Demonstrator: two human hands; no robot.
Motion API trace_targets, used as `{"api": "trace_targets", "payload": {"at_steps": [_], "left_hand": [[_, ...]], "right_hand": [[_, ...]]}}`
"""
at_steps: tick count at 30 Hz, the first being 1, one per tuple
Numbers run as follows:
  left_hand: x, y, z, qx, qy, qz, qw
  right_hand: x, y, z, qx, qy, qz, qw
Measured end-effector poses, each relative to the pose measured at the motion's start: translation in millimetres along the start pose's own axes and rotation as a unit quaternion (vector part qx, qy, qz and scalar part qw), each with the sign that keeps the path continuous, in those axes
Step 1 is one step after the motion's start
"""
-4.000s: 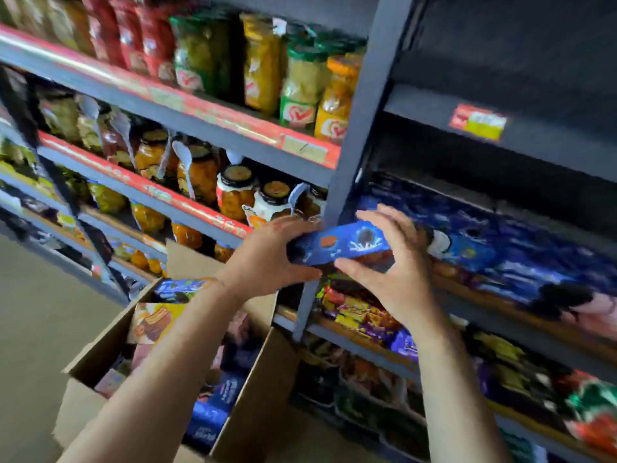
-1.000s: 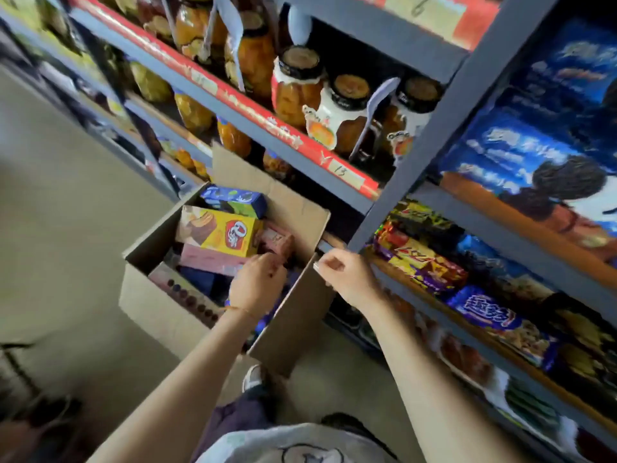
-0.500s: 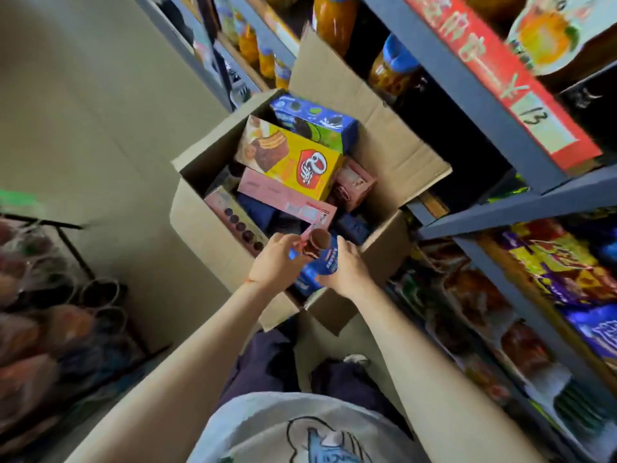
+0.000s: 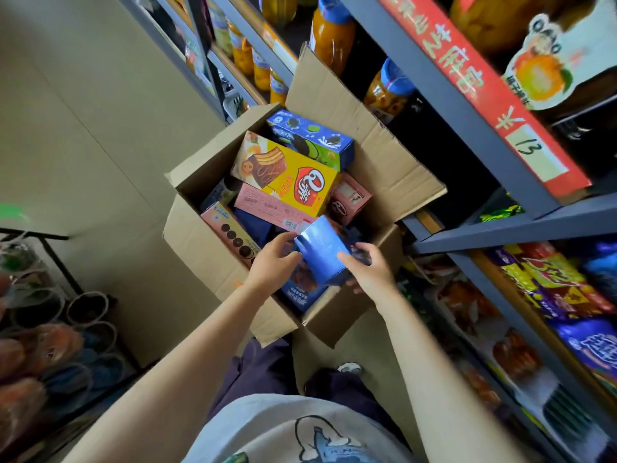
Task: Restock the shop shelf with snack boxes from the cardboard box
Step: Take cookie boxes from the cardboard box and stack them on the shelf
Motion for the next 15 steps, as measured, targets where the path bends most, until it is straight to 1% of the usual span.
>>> {"api": "trace_targets", "payload": {"at_steps": [2,4,6,7,9,11,13,15], "left_hand": [[-5,2,1,0.019,-0.011,0.004,1.000],[-7,5,1,0.022,-0.017,0.018,0.999],[-7,6,1,0.011,-0.027,0.049,0.998],[-7,6,1,0.011,-0.038,0.080,0.996],[-7,7,3,0.032,-0.074,0.164,0.983],[-8,7,7,0.064,-0.105,0.232,0.965],[-6,7,8,0.073,-0.119,0.247,0.959],[-5,3,10,0.075,-0.120,0.235,0.962]], "right_hand": [[5,-16,-7,-0.043,0.012,-0.033,0.998],[10,-30,-11,-0.076,0.033,-0.090,0.992],[16,-37,-13,-0.088,0.056,-0.153,0.983],[18,-37,-13,-0.083,0.062,-0.159,0.982],[22,-28,-8,-0.042,0.067,-0.136,0.988],[23,-11,2,0.040,0.067,-0.097,0.992],[20,8,17,0.118,0.057,-0.053,0.990],[17,21,29,0.142,0.047,-0.024,0.988]]}}
Point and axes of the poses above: each hand's wrist, its own z-axis away from the middle knuckle, its own y-axis out of the palm, x = y × z, the point moved 2 cm from there along -z, towards the middle knuckle, and after that the axes turned 12 degrees about -x, right-handed, at the moved point
